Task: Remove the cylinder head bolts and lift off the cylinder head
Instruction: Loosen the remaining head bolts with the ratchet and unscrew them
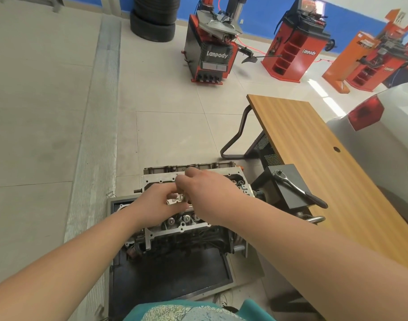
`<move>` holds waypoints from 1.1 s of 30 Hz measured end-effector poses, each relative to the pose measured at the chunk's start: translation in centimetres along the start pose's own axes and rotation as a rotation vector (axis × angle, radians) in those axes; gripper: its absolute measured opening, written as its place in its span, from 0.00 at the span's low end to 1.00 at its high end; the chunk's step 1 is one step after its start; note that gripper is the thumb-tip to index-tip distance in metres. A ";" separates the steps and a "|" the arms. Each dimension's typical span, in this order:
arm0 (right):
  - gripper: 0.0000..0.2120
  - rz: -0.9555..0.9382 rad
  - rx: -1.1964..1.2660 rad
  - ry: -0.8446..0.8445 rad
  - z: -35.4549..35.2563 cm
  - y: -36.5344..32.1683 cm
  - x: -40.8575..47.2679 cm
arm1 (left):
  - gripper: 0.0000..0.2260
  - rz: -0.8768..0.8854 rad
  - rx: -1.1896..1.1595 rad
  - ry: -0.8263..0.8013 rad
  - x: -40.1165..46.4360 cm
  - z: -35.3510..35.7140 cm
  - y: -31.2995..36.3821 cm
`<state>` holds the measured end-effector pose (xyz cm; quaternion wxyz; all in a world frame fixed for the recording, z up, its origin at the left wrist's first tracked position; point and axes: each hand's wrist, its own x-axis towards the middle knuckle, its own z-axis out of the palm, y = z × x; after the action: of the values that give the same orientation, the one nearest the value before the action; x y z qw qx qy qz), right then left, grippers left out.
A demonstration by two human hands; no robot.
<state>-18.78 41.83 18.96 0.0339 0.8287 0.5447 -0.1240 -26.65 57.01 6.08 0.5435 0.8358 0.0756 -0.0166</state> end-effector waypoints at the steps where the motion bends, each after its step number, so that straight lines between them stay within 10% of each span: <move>1: 0.11 -0.071 0.005 -0.016 -0.1 0.4 -0.2 | 0.07 -0.005 0.023 -0.008 0.0 0.0 -0.2; 7: 0.14 0.140 -0.024 0.040 0.3 0.5 0.4 | 0.09 0.020 0.001 0.109 0.3 0.2 0.1; 13: 0.09 -0.084 0.019 -0.007 -0.1 1.3 -0.1 | 0.08 0.011 0.005 -0.009 0.1 0.7 0.0; 18: 0.14 0.153 -0.014 0.046 0.5 1.0 0.4 | 0.16 0.021 -0.005 0.116 0.5 1.0 0.2; 26: 0.10 0.024 0.092 0.005 -0.5 1.2 -0.4 | 0.01 0.016 0.036 -0.018 0.5 0.5 0.5; 33: 0.12 0.034 -0.014 -0.035 0.3 1.1 -0.1 | 0.10 0.134 0.033 -0.062 0.8 -0.3 1.0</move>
<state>-17.85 41.23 18.64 0.0514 0.8352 0.5309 -0.1340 -25.72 56.95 6.98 0.5318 0.8469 0.0024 -0.0076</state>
